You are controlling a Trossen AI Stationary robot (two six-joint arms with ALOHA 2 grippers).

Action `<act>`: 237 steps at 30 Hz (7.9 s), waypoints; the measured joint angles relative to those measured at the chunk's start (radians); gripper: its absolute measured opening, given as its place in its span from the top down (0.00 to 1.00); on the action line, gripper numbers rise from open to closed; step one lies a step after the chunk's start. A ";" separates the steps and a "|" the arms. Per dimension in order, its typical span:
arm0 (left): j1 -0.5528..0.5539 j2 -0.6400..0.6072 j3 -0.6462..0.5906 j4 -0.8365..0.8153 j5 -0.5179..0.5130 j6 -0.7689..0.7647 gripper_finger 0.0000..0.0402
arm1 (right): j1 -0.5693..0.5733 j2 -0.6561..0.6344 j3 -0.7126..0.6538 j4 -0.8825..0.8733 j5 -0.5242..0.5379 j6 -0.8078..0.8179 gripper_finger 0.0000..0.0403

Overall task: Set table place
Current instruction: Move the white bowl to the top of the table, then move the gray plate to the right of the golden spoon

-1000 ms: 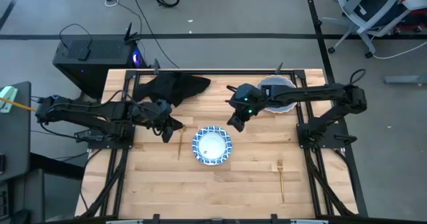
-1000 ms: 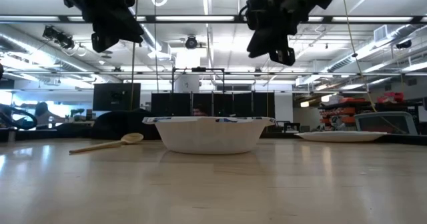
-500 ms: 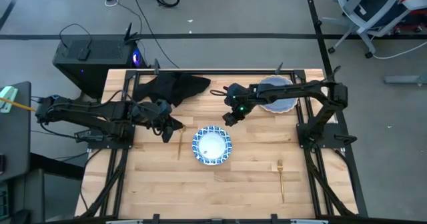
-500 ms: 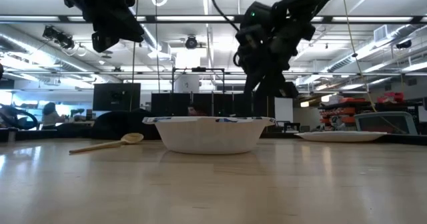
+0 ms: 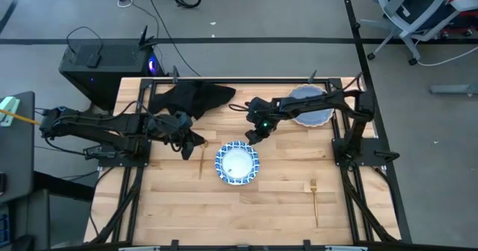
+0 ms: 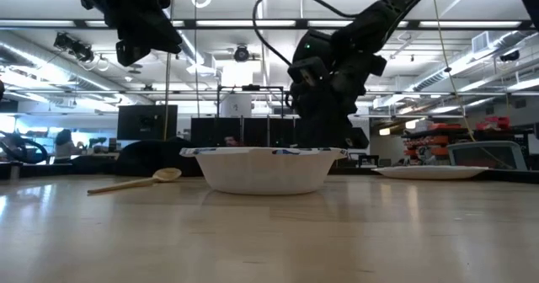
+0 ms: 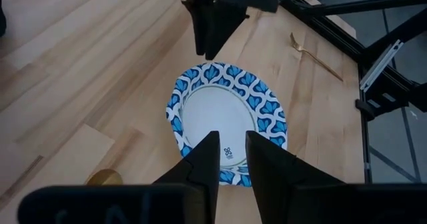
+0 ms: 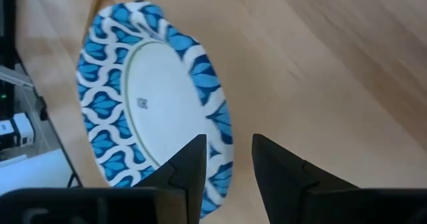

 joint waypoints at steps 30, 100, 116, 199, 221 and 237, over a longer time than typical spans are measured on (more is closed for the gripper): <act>0.000 0.000 0.000 0.007 0.000 0.001 0.80 | 0.047 0.063 -0.001 0.097 -0.027 -0.040 0.69; 0.000 0.000 0.000 0.017 0.000 0.008 0.82 | -0.480 -0.160 0.000 -0.164 0.322 -0.149 0.92; 0.001 0.000 0.000 0.017 0.000 0.008 0.82 | -0.497 -0.176 0.000 -0.184 0.325 -0.115 0.69; 0.001 0.000 0.000 0.043 0.000 0.021 0.82 | -0.255 -0.214 -0.237 -0.461 0.678 -0.468 0.69; 0.001 0.000 0.000 0.043 0.000 0.018 0.83 | -0.255 -0.205 -0.237 -0.428 0.730 -0.463 0.98; 0.000 0.000 0.000 0.043 0.000 0.019 0.82 | -0.248 -0.287 -0.238 -0.478 0.725 -0.409 1.00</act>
